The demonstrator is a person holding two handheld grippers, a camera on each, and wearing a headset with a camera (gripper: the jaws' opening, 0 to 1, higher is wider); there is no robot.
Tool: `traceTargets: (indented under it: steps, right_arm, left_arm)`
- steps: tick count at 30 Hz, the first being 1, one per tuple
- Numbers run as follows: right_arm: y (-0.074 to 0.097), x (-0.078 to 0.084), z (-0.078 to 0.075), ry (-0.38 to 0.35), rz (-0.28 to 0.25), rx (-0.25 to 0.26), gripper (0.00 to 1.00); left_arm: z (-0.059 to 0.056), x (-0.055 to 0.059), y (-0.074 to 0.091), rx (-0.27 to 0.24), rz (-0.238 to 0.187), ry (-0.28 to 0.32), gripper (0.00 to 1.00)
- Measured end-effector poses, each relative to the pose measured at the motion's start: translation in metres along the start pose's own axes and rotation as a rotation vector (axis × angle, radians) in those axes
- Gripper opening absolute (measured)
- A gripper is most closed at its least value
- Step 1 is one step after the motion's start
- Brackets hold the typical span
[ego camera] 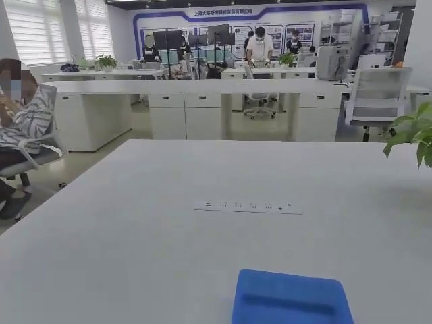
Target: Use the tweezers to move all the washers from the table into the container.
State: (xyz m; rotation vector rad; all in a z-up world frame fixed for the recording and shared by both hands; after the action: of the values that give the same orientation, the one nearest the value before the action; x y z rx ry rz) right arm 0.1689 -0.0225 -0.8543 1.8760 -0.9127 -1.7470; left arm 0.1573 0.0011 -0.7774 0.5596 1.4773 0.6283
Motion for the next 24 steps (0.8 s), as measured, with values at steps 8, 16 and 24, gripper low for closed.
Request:
traceTargets:
  steps: [8, 16, 24]
  right_arm:
    - [0.0, -0.01, 0.004, 0.047, -0.055, -0.019, 0.02]
    - [-0.003, -0.025, 0.001, 0.007, -0.122, -0.03, 0.02]
    - [-0.012, -0.04, -0.002, 0.028, -0.159, -0.022, 0.02]
  left_arm:
    - [0.005, -0.012, 0.006, -0.007, -0.079, 0.036, 0.0]
    - [0.012, -0.009, 0.015, -0.05, -0.133, 0.089, 0.01]
    - [0.016, -0.004, 0.025, -0.075, -0.129, 0.117, 0.02]
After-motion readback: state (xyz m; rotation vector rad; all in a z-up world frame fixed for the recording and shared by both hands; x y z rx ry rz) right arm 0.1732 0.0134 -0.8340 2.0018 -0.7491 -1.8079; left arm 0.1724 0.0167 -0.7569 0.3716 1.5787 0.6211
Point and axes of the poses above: the centre of the closed fingertips' face, and the gripper's own axes: y roughly backward along the fingers, z roughly to its left, x roughly out of its underside, the point moved 1 cm from there along y, roughly backward along the fingers, and after that the axes turned 7 degrees about x, right-handed, at the moved point
